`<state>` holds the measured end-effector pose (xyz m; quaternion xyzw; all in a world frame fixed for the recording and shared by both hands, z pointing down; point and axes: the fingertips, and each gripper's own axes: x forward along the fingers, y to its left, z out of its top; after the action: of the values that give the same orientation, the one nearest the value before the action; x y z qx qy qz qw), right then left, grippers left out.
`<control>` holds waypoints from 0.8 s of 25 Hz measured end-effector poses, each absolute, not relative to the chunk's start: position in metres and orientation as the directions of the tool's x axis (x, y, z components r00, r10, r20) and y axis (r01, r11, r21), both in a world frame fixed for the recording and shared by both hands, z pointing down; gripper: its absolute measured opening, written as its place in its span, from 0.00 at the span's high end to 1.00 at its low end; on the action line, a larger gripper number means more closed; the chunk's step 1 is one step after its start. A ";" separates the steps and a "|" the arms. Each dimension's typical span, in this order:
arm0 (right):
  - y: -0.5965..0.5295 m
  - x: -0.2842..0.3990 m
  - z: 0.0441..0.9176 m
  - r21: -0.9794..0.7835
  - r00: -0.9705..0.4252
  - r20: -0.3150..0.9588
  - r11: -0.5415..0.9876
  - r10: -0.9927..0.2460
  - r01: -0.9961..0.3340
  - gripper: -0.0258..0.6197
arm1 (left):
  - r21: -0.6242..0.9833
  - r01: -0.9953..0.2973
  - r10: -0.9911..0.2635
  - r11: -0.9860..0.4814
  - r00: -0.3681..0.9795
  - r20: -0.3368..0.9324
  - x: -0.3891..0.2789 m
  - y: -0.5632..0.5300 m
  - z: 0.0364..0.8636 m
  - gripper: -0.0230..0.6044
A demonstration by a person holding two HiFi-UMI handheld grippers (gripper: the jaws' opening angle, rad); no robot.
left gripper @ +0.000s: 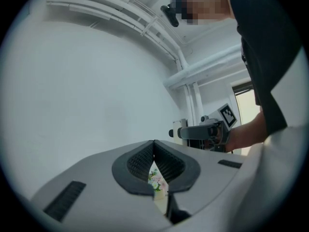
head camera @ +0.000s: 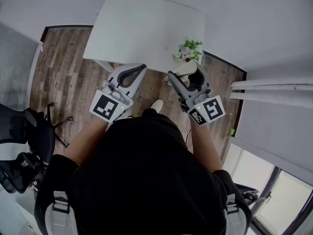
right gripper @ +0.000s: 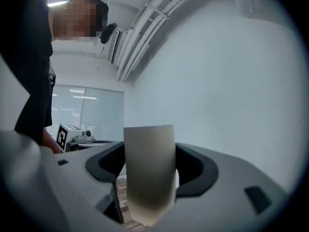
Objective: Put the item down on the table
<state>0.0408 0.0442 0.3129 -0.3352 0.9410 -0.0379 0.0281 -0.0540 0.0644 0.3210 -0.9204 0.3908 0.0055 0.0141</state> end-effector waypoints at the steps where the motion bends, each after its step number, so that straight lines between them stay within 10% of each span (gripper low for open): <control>1: 0.036 0.043 0.313 -0.090 -0.779 -0.025 0.777 -0.627 -0.623 0.48 | -0.021 -0.723 -0.723 -0.690 0.690 -0.020 -0.050 0.056 0.320 0.97; 20: -0.081 0.073 0.348 -0.164 -0.835 0.069 0.820 -0.546 -0.549 0.48 | -0.037 -0.811 -0.812 -0.584 0.583 0.020 -0.010 -0.049 0.330 0.97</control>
<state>0.0728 -0.0808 0.3481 -0.2869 0.9538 -0.0887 -0.0093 -0.0104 -0.0487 0.3300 -0.8897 0.4561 -0.0175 0.0119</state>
